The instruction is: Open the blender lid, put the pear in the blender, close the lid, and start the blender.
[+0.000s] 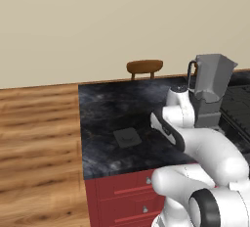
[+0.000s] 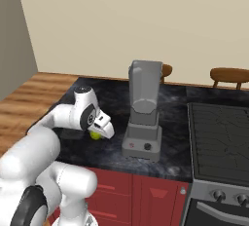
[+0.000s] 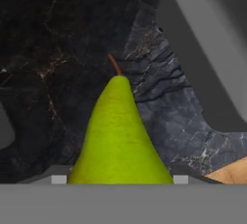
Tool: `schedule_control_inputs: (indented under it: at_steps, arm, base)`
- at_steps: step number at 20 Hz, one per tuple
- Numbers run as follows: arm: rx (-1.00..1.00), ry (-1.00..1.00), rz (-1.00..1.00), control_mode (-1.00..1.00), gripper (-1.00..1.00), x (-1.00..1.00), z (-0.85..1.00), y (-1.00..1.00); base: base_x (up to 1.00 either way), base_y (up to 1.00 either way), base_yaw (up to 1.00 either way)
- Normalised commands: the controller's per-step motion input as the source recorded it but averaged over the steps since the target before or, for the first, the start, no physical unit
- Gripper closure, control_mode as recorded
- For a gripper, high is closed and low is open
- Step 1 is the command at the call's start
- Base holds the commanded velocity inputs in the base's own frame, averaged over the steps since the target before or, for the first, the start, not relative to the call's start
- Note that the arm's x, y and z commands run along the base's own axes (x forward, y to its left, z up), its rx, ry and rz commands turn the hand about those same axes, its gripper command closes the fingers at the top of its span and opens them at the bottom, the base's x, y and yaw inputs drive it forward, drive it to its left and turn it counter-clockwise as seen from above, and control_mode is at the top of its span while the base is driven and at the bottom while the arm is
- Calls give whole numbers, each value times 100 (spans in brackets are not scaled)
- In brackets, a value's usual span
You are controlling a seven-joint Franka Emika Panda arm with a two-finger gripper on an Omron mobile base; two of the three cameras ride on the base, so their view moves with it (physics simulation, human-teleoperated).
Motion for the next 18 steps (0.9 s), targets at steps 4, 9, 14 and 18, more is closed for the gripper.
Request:
schedule_control_inputs:
  at_steps: [4, 9, 14, 18]
  arm:
    - [0, -18, 0, -100, 100, 0, 100, -28]
    - [0, -18, 0, -100, 100, 0, 100, -15]
    - [-2, -16, 0, -100, 100, 0, 100, -5]
    - [-4, -18, -1, -100, 100, 0, 100, -8]
  base:
    - [0, 0, 0]
    - [0, 0, 0]
    - [0, 0, 0]
    - [0, 0, 0]
